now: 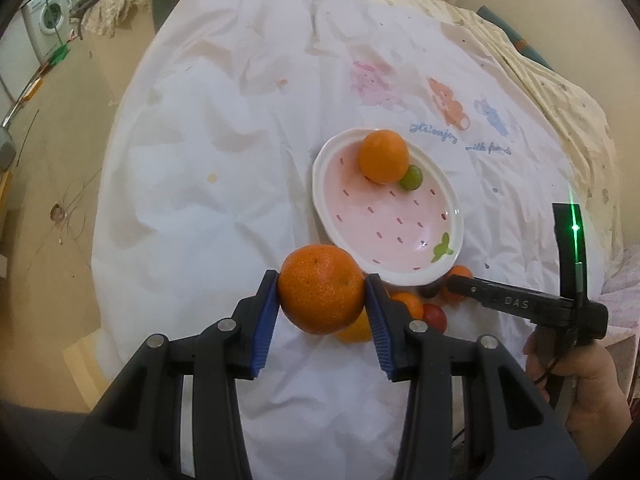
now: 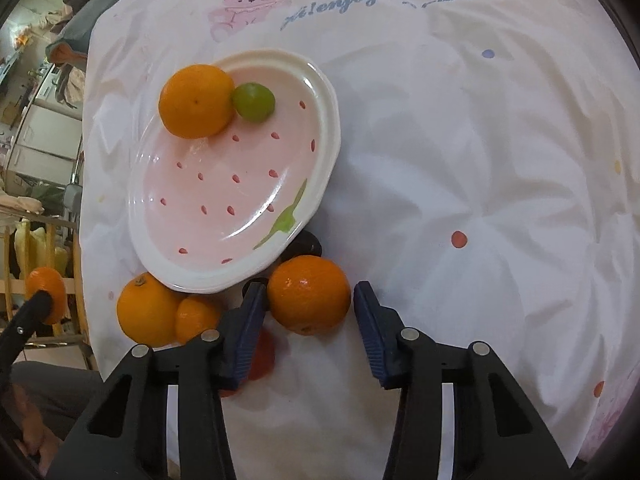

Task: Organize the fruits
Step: 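Grasp a tangerine with the left gripper while the right gripper grasps another tangerine, then carry both held tangerines up over the pink plate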

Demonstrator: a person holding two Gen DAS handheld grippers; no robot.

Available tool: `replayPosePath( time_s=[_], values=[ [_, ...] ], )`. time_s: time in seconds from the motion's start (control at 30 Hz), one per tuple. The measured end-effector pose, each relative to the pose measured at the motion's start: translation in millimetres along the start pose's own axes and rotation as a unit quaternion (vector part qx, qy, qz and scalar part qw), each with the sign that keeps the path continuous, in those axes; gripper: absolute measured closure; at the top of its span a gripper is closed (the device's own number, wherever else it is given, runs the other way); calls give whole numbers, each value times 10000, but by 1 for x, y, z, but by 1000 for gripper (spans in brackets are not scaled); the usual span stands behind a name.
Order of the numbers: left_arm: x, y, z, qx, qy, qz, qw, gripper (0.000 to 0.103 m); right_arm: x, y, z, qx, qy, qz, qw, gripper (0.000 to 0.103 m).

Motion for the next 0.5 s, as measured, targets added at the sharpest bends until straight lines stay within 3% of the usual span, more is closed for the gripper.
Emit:
replayPosePath(
  time_s=[0.23, 0.5],
  values=[
    [4, 1, 1, 136, 4, -97, 9999, 64, -6, 2, 3, -16, -3, -48, 10000, 58],
    [9, 1, 2, 113, -84, -14, 9999, 65, -54, 15, 2, 254, 681, -375, 9967, 58]
  ],
)
Point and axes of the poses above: each gripper's, at about its wrist camera, not at the fingertips, and x roughly the way its jaws point, y to its right, z to its underside, the point moved 3 cm from there along x, roughly the way its jaws point, and after that the axes turned 1 degree about -y, right-handed, at the moved point
